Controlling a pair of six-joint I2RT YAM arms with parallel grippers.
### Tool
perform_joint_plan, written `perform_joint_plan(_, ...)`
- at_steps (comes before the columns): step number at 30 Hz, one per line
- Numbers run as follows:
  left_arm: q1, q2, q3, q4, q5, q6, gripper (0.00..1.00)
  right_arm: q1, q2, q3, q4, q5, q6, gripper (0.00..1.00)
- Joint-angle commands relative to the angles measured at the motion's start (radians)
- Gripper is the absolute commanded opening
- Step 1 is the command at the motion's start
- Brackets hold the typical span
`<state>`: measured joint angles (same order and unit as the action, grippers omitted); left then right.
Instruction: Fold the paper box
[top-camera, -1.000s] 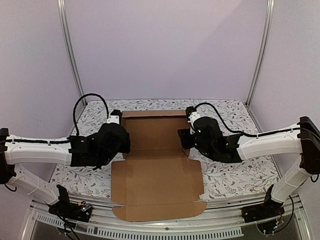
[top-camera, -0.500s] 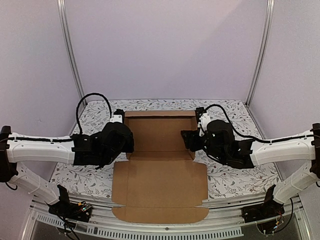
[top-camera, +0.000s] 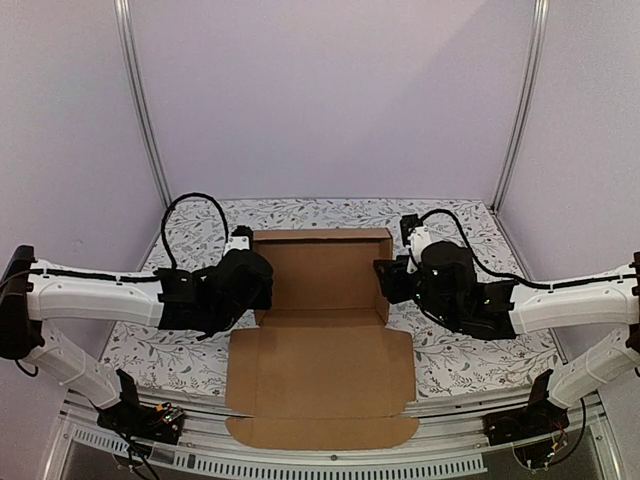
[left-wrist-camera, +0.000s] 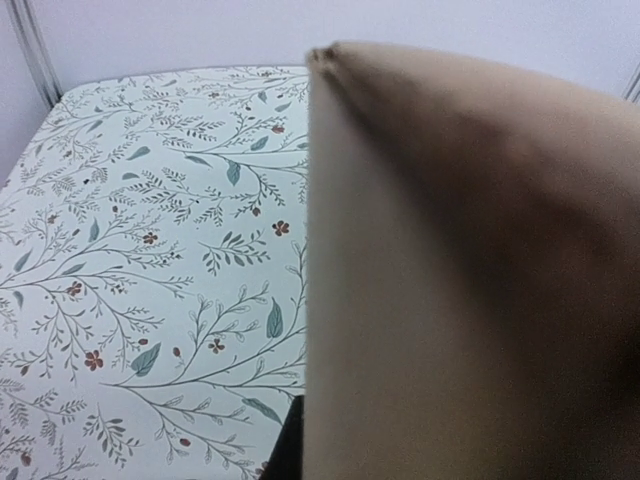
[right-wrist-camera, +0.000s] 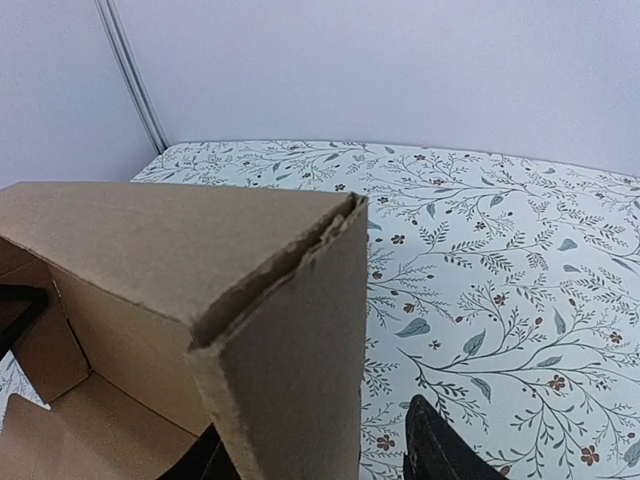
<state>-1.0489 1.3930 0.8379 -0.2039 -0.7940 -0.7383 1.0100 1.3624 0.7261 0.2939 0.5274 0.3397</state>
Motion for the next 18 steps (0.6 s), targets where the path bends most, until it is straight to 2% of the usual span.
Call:
perform_joint_plan(1,0.017,0.007,0.031,-0.016,-0.008,-0.067,0.0,0.011,0.022,0.025,-0.046,0.032,0.001,0.49)
perform_joint_plan(12,0.028,0.029,0.054,-0.069,-0.002,-0.136,0.0,0.037,0.125,0.092,-0.063,0.068,-0.001,0.41)
perform_joint_plan(18,0.029,0.028,0.055,-0.081,0.012,-0.159,0.0,0.036,0.158,0.121,-0.077,0.086,-0.022,0.25)
